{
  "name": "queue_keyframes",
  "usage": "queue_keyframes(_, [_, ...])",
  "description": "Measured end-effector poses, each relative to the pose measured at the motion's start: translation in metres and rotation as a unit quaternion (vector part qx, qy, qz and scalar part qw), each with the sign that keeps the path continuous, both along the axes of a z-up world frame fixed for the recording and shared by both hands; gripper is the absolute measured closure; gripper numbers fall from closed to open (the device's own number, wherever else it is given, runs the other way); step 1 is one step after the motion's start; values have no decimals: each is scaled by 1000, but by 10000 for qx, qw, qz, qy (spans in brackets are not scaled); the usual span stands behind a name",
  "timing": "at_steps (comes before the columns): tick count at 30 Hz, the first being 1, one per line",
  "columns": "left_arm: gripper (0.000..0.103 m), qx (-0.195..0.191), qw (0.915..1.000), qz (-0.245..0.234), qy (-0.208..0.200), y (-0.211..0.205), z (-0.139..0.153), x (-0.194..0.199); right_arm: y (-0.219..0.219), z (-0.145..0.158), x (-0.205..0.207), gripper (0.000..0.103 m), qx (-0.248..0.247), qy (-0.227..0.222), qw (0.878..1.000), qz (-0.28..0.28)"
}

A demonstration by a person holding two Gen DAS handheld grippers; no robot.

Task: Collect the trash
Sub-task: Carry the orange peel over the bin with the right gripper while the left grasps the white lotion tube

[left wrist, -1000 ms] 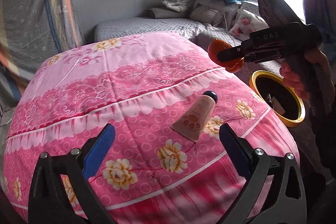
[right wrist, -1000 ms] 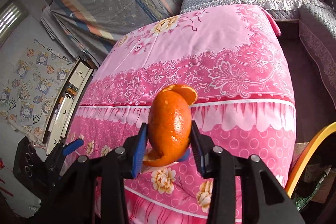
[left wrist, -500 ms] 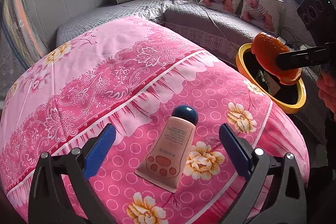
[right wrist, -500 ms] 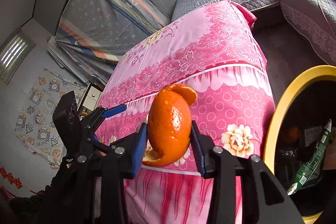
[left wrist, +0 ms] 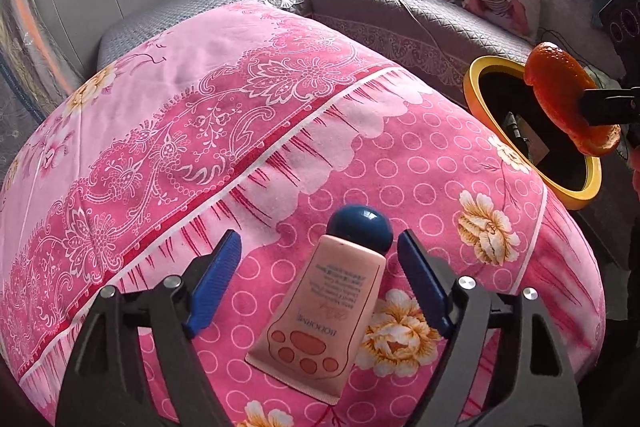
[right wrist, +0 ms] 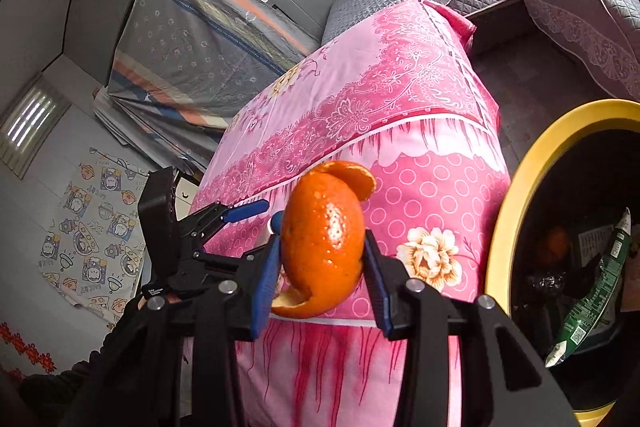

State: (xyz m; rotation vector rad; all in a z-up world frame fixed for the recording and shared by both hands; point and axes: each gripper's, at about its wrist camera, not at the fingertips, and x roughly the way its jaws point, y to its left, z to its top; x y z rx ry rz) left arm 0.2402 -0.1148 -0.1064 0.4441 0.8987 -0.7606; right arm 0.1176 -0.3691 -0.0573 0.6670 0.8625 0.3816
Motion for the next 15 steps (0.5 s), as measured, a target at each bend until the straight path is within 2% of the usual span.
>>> queue_keyframes(3, [26, 30, 10000, -20, 9, -3, -1, 1, -2, -1, -1, 65, 0, 7, 10000, -45])
queue_keyframes(4, [30, 46, 10000, -33, 5, -4, -1, 0, -2, -1, 0, 65, 14, 11, 10000, -53])
queue_keyframes(5, [38, 58, 10000, -42, 12, -5, -2, 1, -2, 0, -2, 65, 13, 9, 10000, -53])
queue_keyframes(6, [42, 64, 10000, -56, 51, -6, -2, 1, -2, 0, -2, 65, -1, 3, 10000, -57])
queue_keyframes(7, [57, 32, 9999, -65, 98, -6, -3, 2, -1, 1, -3, 65, -15, 2, 10000, -62])
queue_keyframes(8, [68, 21, 9999, -40, 131, -5, -2, 3, -1, 2, -4, 65, -22, 0, 10000, -55])
queue_keyframes(12, [69, -151, 9997, 94, 161, 2, 5, 3, 4, 5, -5, 65, -62, -4, 10000, -20])
queue_keyframes(15, [70, -561, 9981, 230, 74, 17, 30, -7, 12, 10, -5, 65, -62, -49, 9999, 116])
